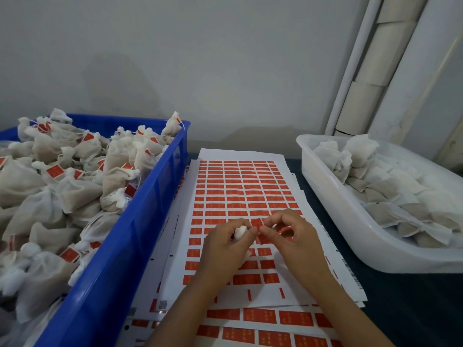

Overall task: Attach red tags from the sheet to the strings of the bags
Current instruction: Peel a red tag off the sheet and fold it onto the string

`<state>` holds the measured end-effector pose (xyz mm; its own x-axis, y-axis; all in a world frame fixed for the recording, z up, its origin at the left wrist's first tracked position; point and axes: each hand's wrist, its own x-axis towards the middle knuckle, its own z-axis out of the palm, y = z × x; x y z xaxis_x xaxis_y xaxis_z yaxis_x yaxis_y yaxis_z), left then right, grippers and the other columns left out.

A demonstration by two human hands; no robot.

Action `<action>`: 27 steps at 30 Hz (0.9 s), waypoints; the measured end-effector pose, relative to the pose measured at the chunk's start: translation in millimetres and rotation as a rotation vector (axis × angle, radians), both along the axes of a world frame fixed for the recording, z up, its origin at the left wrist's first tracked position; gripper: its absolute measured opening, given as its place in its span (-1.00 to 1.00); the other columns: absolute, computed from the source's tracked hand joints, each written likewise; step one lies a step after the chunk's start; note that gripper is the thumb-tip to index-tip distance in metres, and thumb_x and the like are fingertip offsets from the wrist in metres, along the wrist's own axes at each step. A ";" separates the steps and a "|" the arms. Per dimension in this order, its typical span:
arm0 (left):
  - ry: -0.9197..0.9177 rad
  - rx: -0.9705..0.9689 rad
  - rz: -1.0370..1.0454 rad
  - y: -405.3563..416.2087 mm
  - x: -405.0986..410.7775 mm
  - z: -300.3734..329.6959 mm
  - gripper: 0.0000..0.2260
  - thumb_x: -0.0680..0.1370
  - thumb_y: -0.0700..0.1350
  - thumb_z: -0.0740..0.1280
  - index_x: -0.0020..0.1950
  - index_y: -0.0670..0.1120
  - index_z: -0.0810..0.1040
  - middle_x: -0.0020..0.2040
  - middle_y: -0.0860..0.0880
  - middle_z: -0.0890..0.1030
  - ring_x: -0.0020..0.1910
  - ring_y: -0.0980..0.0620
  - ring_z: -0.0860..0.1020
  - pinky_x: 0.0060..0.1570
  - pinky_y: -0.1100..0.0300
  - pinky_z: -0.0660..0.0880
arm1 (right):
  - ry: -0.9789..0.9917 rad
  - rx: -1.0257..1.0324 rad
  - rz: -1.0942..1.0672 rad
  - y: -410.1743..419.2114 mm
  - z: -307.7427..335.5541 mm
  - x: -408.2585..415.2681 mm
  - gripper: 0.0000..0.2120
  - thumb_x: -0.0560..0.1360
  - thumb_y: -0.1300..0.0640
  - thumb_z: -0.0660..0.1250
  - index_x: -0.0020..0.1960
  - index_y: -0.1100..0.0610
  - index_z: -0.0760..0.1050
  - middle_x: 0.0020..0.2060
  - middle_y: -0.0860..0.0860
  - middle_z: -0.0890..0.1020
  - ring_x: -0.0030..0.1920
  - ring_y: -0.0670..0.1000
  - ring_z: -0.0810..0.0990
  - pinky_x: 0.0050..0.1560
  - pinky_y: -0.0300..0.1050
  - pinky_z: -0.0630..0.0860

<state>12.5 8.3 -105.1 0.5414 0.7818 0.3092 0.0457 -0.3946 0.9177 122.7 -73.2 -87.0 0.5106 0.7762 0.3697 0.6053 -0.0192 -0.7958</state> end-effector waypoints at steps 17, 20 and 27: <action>-0.120 -0.386 0.002 -5.2 -1.9 13.3 -0.81 0.50 -0.07 0.34 -0.32 0.08 0.55 -0.41 0.36 0.55 -0.31 0.52 0.44 -0.46 0.56 0.36 | -0.426 0.320 -0.014 -5.0 0.4 5.0 -0.90 0.38 0.26 0.34 -0.16 0.19 0.64 -0.18 0.03 0.67 -0.14 -0.12 0.63 0.02 -0.32 0.53; -0.131 -0.399 -0.028 -2.0 -3.9 13.9 -0.87 0.48 -0.10 0.37 -0.27 0.06 0.59 -0.33 0.28 0.60 -0.25 0.42 0.50 -0.29 0.45 0.33 | -0.444 0.338 0.017 -5.6 0.0 6.0 -0.87 0.38 0.28 0.35 -0.12 0.17 0.63 -0.14 -0.02 0.66 -0.08 -0.13 0.61 0.07 -0.38 0.47; -0.111 -0.344 -0.016 -0.8 -5.5 14.2 -0.88 0.48 -0.13 0.38 -0.25 0.02 0.58 -0.31 0.22 0.62 -0.24 0.37 0.53 -0.37 0.52 0.37 | -0.223 0.319 0.013 -6.3 1.9 2.4 -0.85 0.43 0.16 0.29 -0.03 0.01 0.56 -0.05 -0.13 0.63 0.01 -0.17 0.59 0.13 -0.30 0.50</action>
